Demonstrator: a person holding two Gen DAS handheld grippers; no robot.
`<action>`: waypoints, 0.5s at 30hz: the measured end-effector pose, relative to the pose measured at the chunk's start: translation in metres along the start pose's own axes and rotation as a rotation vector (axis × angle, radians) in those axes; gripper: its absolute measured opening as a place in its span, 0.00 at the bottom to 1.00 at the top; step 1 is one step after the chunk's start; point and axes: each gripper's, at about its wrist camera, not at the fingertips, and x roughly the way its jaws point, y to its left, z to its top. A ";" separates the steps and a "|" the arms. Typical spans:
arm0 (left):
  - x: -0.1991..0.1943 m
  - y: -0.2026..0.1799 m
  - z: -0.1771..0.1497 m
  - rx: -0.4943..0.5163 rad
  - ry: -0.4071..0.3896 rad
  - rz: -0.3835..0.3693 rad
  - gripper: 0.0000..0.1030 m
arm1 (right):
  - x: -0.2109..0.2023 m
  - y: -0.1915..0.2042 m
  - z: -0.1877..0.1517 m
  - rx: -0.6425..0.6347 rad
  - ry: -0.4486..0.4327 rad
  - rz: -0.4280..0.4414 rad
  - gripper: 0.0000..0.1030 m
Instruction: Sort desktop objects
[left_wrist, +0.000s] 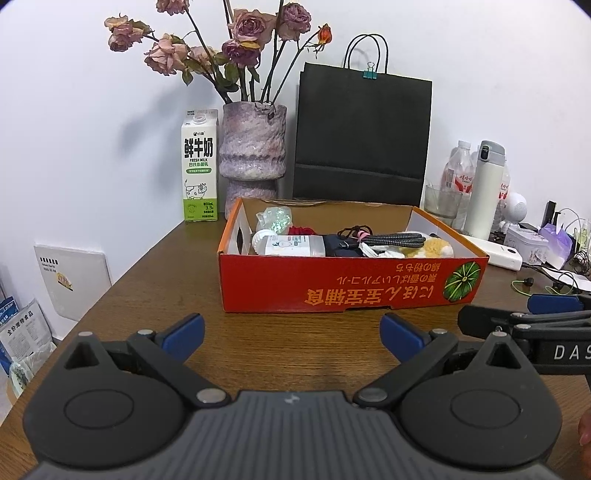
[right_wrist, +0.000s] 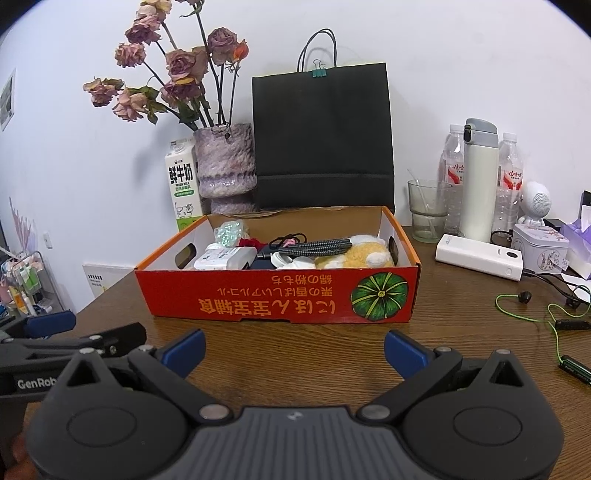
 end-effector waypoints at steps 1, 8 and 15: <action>0.000 0.001 0.000 0.000 0.001 0.000 1.00 | 0.000 0.000 0.000 0.000 0.000 -0.001 1.00; 0.001 0.001 0.000 -0.001 0.004 -0.001 1.00 | 0.000 -0.001 0.000 -0.001 0.001 0.000 1.00; 0.000 0.001 0.001 -0.002 0.004 -0.002 1.00 | 0.000 -0.001 0.000 -0.001 0.000 0.000 1.00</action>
